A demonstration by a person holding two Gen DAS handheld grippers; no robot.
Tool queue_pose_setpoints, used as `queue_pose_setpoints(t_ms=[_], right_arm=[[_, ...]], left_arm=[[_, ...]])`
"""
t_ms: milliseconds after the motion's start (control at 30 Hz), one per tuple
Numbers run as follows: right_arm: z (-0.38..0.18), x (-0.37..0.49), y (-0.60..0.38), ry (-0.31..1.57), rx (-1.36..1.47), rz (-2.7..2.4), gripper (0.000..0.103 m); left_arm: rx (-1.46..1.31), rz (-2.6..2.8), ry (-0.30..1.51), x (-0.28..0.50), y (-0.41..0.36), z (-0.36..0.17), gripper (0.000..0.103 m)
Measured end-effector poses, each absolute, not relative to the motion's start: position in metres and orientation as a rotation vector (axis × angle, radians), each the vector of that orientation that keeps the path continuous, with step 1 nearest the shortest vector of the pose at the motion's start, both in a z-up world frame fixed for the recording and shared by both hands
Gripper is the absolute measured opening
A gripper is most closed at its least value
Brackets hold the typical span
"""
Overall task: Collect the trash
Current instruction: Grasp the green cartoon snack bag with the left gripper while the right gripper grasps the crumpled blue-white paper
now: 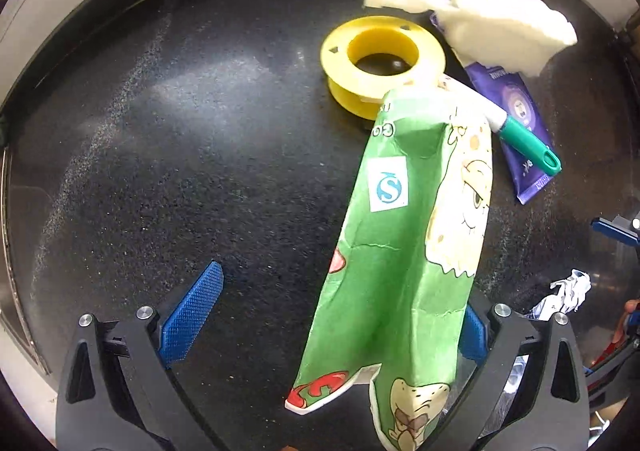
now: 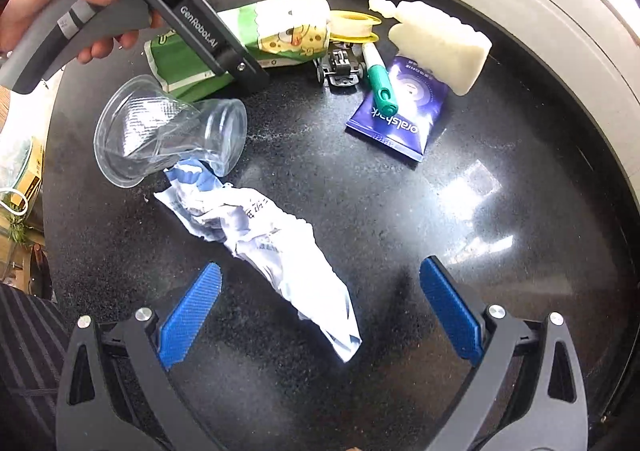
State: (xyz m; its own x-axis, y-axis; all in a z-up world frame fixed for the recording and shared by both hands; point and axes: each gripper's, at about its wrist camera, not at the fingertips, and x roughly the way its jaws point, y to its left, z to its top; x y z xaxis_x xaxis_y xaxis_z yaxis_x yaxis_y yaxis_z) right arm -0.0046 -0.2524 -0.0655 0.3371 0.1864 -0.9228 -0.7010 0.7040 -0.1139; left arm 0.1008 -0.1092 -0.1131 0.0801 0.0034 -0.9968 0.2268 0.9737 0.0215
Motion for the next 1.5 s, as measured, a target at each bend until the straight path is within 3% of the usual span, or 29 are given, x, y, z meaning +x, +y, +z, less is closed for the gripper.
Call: queue_pose_setpoints(t_ms=[633,733,767,800,933,967,1000,1233,1500], right_arm=[[-0.070,0.009,-0.235,1.128,-0.539,0.582,0.098],[-0.073,0.012,-0.230,1.140,-0.546,0.581,0.098],[-0.073,0.012,-0.227,1.143,-0.552,0.585,0.098],[-0.071,0.009,-0.224,1.144,-0.559,0.591,0.098],[-0.073,0.005,-0.210,1.146,-0.590,0.626,0.096],[-0.068,0.002,-0.206,1.123,-0.584,0.645,0.076],[-0.062,-0.001,-0.203,1.092,-0.573,0.662,0.023],[-0.049,0.003,-0.190,1.097,-0.532,0.588,0.024],[0.025,0.055,-0.192,1.067,-0.188,0.475,0.024]], left_arm=[[-0.057,0.122,1.371,0.089,0.035,-0.120,0.094],[-0.117,0.205,1.331,0.077,0.069,-0.117,0.077],[-0.129,0.232,1.309,0.070,0.080,-0.113,0.056],[-0.136,0.255,1.301,0.066,0.092,-0.109,0.049],[-0.183,0.300,1.307,0.048,0.116,-0.112,0.048],[-0.203,0.306,1.303,0.041,0.121,-0.109,0.047],[-0.225,0.312,1.298,0.034,0.128,-0.105,0.047],[-0.328,0.298,1.252,-0.015,0.124,-0.093,0.047],[-0.351,0.358,1.161,-0.060,0.159,-0.049,0.047]])
